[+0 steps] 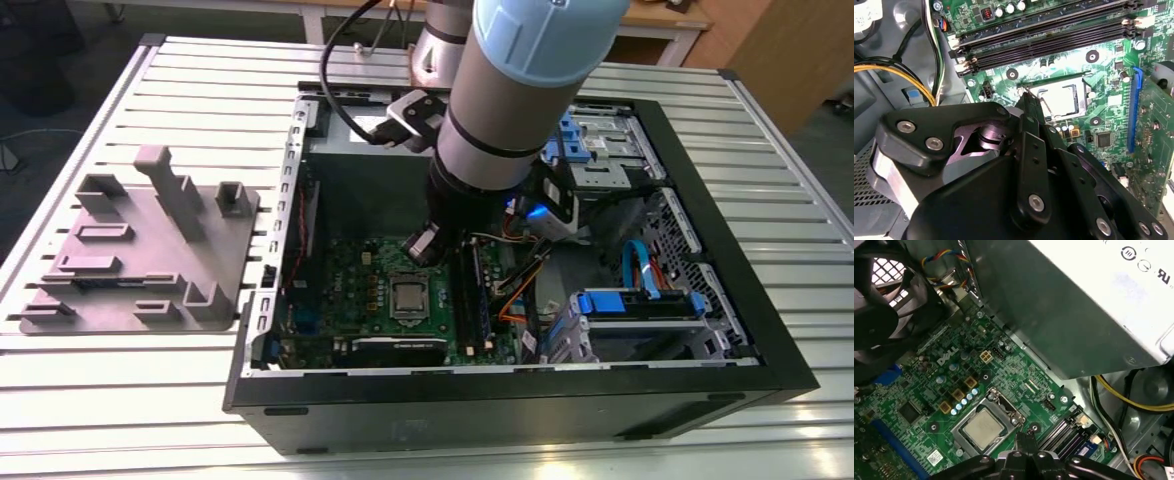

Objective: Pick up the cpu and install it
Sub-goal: 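Install the first cpu locking lever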

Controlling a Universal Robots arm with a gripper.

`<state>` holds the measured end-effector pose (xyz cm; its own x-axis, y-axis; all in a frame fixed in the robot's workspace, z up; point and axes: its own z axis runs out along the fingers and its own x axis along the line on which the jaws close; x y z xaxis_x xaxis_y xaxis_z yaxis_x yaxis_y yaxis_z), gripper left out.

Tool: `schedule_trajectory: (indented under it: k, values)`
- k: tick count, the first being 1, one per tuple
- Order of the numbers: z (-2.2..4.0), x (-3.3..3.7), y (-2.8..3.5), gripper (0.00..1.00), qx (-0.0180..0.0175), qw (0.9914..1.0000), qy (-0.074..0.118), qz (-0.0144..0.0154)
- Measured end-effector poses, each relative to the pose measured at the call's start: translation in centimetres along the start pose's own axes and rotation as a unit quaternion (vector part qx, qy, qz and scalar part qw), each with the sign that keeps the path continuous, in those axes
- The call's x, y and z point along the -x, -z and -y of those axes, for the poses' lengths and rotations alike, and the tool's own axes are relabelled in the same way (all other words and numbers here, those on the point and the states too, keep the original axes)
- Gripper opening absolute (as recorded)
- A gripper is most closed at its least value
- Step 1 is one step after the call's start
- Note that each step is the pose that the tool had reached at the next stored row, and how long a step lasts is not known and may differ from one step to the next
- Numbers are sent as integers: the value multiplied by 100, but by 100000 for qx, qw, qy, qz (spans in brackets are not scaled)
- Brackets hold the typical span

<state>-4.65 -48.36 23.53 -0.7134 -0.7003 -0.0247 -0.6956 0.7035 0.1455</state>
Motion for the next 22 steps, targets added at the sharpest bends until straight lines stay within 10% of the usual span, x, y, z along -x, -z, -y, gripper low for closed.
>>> schedule_trajectory:
  k: [9, 22]
  values:
    - [43, -56, -9, 10, -149, 100000, -178, -121]
    - [44, -115, -142, 10, -1711, 99963, -1497, -1461]
